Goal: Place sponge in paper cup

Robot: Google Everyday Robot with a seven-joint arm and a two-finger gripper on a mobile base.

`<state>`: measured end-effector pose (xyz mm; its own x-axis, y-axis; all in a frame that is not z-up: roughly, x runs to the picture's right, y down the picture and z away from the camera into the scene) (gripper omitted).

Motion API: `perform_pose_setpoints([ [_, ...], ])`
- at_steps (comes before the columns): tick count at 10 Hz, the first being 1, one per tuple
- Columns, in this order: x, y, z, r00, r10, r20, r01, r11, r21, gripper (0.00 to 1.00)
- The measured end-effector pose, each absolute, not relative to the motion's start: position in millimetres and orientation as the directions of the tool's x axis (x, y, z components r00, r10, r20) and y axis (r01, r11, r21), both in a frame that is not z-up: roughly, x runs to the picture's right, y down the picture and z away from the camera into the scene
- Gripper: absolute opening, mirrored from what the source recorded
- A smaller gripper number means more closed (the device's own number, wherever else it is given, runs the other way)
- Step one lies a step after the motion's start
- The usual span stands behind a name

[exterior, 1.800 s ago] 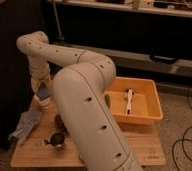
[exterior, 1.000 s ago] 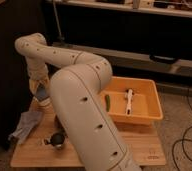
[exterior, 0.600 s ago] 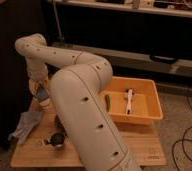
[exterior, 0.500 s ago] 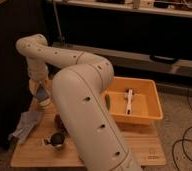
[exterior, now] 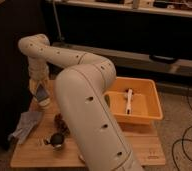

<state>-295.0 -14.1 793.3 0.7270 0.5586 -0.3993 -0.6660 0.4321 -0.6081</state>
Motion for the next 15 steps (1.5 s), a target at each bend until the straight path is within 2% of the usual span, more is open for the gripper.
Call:
perform_pose_setpoints([
  [12,-298.4,-7.8,795.6,0.738,0.535,-0.41,-0.66,0.45,-0.601,0.0],
  [14,-297.7,-8.7,795.0,0.743,0.532,-0.405,-0.654,0.452,-0.607,0.07],
  [15,-296.9,-8.6,795.0,0.745,0.531,-0.403,-0.651,0.452,-0.61,0.16],
])
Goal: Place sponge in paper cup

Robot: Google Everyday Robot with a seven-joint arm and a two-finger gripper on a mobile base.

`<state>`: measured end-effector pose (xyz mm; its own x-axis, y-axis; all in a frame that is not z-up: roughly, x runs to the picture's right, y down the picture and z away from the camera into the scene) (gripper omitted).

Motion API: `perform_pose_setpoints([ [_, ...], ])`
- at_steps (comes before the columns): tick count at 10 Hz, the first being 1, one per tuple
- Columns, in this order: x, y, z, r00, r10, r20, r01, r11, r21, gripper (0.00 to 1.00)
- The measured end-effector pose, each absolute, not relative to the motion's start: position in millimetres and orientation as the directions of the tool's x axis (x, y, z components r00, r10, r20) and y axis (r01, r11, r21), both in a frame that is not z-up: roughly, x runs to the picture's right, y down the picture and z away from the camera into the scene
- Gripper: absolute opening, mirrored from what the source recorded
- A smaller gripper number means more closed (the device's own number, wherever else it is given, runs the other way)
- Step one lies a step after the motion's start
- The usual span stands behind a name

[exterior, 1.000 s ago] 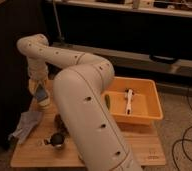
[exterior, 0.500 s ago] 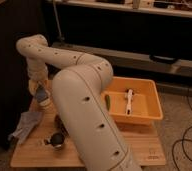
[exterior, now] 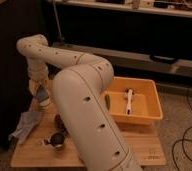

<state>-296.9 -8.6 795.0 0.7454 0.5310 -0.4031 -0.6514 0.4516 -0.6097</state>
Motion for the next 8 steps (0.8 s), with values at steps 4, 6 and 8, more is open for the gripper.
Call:
perform_pose_setpoints([
  [4,-295.7,-8.1,795.2,0.746,0.529,-0.405,-0.652,0.453,-0.609,0.59],
  [6,-294.9,-7.4,795.4,0.746,0.526,-0.407,-0.652,0.454,-0.608,0.77],
  [8,-293.8,-6.8,795.7,0.747,0.524,-0.409,-0.652,0.457,-0.605,0.8],
])
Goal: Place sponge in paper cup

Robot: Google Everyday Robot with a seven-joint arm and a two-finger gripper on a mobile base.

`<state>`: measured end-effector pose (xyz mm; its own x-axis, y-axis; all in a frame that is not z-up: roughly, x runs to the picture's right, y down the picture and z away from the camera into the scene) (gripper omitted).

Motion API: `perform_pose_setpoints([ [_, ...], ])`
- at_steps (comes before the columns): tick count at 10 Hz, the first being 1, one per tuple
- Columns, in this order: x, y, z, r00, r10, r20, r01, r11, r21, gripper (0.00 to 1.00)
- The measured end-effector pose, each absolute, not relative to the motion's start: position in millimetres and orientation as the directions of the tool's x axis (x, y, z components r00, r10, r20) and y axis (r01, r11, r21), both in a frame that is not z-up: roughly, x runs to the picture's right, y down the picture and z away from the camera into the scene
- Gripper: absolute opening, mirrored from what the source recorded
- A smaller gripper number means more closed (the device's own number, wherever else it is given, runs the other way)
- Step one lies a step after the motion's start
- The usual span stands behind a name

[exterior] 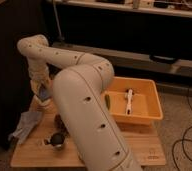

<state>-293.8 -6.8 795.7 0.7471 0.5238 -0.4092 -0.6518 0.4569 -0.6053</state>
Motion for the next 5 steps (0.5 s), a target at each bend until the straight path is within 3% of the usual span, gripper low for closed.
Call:
perform_pose_setpoints([
  [5,-292.7,-6.9,795.1,0.745,0.524,-0.412,-0.655,0.459,-0.601,0.8],
])
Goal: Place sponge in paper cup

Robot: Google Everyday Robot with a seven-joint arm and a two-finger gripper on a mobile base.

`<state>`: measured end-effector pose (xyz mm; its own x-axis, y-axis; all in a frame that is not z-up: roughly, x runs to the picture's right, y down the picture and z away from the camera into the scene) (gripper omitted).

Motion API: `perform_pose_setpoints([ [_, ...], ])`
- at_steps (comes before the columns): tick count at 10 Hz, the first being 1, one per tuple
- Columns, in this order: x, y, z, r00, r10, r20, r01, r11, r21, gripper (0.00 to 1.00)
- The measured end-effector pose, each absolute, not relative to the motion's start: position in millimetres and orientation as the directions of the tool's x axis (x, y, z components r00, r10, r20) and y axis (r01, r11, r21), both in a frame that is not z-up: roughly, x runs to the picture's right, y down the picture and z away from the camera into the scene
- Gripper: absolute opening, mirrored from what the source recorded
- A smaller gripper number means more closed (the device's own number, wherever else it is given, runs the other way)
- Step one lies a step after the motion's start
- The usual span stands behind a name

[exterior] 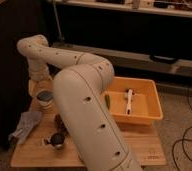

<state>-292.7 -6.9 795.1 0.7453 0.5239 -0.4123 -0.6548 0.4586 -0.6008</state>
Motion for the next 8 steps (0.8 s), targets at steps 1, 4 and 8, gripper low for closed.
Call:
perform_pose_setpoints([
  [1,-293.5,-6.4,795.2,0.745,0.524,-0.412,-0.654,0.455,-0.604,0.8],
  [4,-293.5,-6.1,794.9,0.747,0.524,-0.409,-0.651,0.451,-0.61,0.8],
  [8,-290.2,-11.7,790.7,0.738,0.545,-0.397,-0.657,0.448,-0.607,0.8],
])
